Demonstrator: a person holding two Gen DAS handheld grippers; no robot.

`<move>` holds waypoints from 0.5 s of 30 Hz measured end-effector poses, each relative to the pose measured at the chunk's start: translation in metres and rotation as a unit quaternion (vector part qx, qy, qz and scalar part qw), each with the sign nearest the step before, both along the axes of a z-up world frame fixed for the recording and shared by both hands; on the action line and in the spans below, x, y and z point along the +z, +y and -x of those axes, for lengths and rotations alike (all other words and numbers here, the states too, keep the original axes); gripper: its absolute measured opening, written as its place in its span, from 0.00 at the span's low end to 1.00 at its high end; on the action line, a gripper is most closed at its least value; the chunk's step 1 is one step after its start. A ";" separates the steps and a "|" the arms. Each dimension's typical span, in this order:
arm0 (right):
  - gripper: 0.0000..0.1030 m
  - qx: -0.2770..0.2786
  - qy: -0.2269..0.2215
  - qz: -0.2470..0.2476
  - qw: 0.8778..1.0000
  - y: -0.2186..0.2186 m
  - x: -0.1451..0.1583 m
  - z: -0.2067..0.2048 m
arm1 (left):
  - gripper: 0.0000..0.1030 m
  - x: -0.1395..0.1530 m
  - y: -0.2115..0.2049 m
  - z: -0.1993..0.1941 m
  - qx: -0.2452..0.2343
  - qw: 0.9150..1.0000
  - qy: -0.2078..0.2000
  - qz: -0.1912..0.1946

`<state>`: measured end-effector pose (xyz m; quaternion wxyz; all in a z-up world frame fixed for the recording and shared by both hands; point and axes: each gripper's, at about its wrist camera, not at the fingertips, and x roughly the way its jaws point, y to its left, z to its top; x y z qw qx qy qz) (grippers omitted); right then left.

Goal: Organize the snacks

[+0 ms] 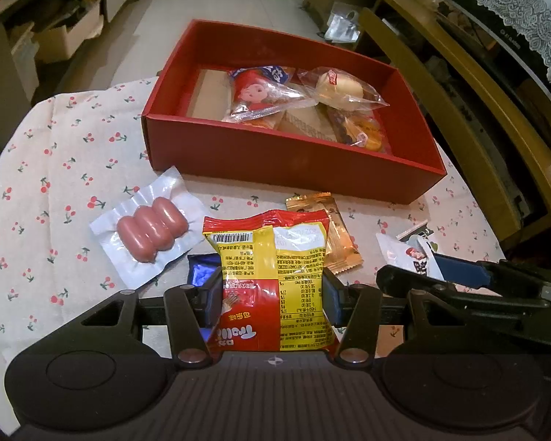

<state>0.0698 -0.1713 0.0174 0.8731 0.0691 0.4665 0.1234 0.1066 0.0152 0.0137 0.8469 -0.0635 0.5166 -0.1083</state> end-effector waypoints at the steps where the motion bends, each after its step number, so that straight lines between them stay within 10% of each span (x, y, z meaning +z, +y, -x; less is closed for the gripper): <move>1: 0.66 -0.003 0.000 -0.001 1.000 -0.001 0.000 -0.001 | 0.58 0.000 -0.001 0.000 -0.001 1.000 0.000 0.001; 15: 0.66 -0.020 -0.002 0.007 1.000 -0.006 0.000 -0.006 | 0.58 0.002 -0.006 0.000 -0.007 1.000 -0.005 0.002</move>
